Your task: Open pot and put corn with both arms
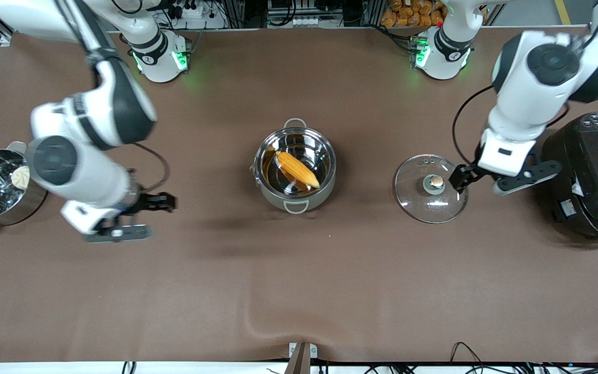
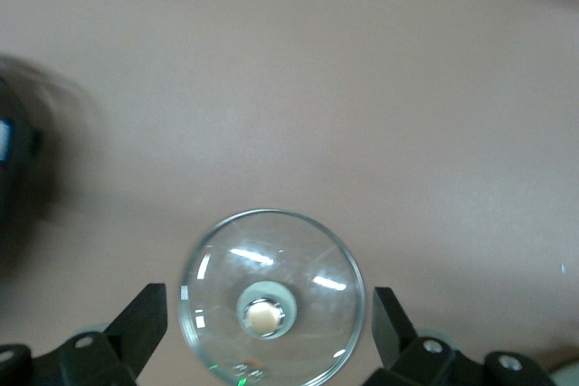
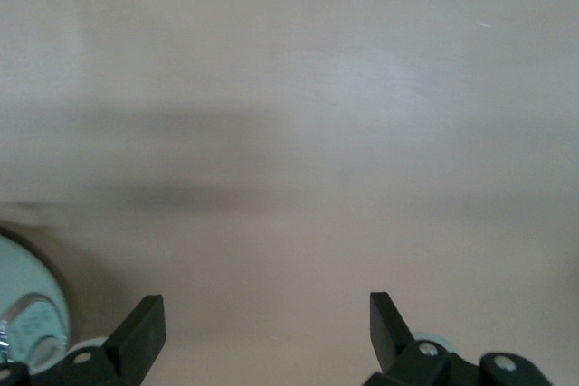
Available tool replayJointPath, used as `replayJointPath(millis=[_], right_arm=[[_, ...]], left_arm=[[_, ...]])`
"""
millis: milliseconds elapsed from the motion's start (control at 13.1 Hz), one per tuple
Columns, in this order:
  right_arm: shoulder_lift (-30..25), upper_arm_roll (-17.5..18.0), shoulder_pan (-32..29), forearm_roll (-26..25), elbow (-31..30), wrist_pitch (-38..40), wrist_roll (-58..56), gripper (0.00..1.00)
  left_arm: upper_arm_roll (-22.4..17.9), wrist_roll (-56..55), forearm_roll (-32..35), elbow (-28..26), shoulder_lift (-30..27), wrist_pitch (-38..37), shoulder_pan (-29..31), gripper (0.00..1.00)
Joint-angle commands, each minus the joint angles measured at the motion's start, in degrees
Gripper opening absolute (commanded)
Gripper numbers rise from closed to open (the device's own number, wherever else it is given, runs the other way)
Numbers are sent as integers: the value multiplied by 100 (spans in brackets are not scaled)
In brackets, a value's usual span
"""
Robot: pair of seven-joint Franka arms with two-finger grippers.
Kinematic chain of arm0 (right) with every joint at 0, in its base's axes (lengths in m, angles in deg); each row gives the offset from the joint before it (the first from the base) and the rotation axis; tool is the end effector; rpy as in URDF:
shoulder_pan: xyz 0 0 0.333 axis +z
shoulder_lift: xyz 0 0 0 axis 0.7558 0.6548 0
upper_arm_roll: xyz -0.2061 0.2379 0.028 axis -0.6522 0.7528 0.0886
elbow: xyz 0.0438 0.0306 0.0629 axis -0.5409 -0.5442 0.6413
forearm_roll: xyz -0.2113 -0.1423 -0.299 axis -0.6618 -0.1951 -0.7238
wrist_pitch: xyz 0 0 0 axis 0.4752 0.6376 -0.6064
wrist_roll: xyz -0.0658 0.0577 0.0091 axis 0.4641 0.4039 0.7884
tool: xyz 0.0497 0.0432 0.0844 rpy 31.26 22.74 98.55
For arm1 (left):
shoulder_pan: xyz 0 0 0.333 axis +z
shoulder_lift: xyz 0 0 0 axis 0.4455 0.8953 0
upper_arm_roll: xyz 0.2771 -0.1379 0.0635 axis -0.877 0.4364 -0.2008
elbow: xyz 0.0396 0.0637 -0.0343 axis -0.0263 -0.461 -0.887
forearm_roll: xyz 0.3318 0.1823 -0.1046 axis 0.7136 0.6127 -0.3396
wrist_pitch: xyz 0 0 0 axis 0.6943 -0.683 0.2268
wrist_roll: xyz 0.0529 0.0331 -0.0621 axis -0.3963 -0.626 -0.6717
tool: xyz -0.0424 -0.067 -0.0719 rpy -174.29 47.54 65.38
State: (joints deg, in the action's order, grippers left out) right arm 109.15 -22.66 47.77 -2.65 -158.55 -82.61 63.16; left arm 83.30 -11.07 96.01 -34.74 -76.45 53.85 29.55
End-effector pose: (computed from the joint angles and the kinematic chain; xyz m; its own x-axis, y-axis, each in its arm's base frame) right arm 0.6576 0.1402 0.4585 0.9965 0.0399 -0.0729 0.0442 -0.9974 0.0574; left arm 0.5672 -0.1424 0.5015 0.9498 0.2321 0.2098 0.2516 -0.9652 -0.0715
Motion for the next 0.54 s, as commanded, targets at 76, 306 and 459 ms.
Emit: replayJointPath(millis=[76, 306, 459], right_arm=[[-856, 121, -535, 229, -473, 384, -281, 100], [-1736, 77, -676, 748, -1124, 428, -281, 100], [-1983, -202, -615, 774, -1108, 840, -281, 100]], left_arm=[[40, 965, -346, 967, 85, -929, 59, 100], [5, 1387, -560, 1513, 76, -1615, 86, 100], [4, 1634, -551, 1828, 59, -2158, 77, 100]])
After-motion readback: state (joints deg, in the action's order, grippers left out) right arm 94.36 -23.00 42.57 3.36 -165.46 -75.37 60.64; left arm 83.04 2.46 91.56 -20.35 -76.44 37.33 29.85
